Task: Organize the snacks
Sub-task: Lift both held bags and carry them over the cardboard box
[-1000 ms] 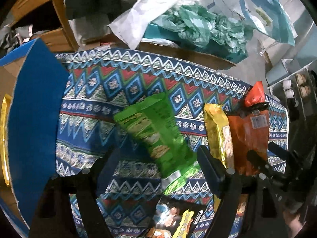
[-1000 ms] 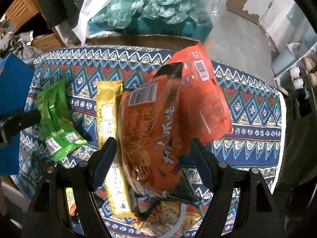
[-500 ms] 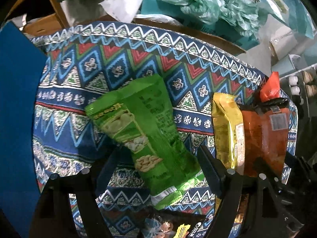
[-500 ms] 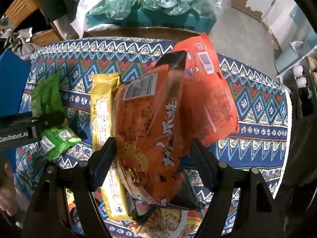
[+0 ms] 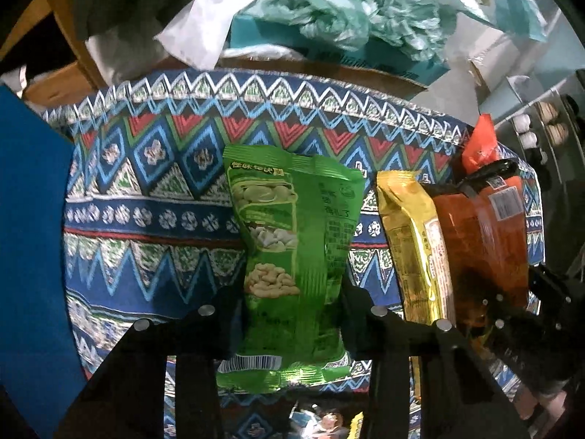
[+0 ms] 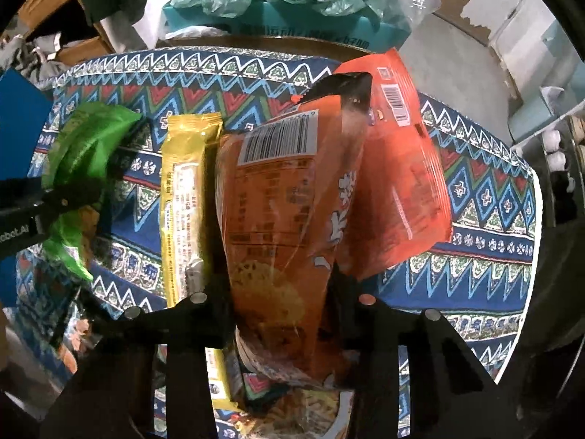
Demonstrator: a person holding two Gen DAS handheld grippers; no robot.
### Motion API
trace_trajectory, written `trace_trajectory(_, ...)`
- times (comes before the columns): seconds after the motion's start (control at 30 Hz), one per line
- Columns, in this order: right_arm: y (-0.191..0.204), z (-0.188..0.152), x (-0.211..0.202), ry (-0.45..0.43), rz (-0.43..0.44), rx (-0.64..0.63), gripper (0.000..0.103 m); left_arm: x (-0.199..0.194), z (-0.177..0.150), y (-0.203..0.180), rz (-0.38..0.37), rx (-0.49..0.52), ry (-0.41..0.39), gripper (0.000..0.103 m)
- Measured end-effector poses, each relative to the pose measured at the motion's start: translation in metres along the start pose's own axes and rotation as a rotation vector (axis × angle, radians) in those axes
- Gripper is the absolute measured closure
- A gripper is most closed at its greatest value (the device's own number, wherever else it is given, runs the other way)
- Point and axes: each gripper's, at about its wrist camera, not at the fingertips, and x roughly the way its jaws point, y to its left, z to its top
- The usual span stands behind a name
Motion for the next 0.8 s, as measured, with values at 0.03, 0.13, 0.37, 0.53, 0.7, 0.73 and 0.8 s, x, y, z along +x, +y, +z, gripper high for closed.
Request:
trace_trajectory(0.03,-0.001,0.000,-0.001,-0.001,0.003,0.007,0.066,-0.005,-0.001,0.000,0.003,0.010,-0.009,0.062)
trace_trajectory(0.13,-0.003,-0.001,-0.010,-0.028,-0.003,0.023,0.066,-0.018,-0.002,0.000,0.008,0.041,-0.035,0.062)
trace_trajectory(0.37,0.001,-0.001,-0.036,-0.086,-0.006,0.035,0.066,-0.046,-0.005,0.000,0.031,0.092,-0.096,0.062)
trace_trajectory(0.53,0.008,-0.002,-0.058,-0.126,-0.002,0.035,0.066,-0.069,-0.012,0.005,0.042,0.117,-0.143,0.062)
trace_trajectory(0.7,0.017,-0.003,-0.083,-0.170,0.034,0.048,0.066,-0.089,-0.016,0.010,0.032,0.115,-0.166,0.062)
trace_trajectory(0.73,0.019,-0.004,-0.087,-0.177,0.040,0.050,0.066,-0.094,-0.017,0.012,0.032,0.116,-0.173,0.062)
trace_trajectory(0.8,0.024,-0.004,-0.094,-0.188,0.050,0.052,0.066,-0.103,-0.020,0.014,0.036,0.121,-0.185,0.062)
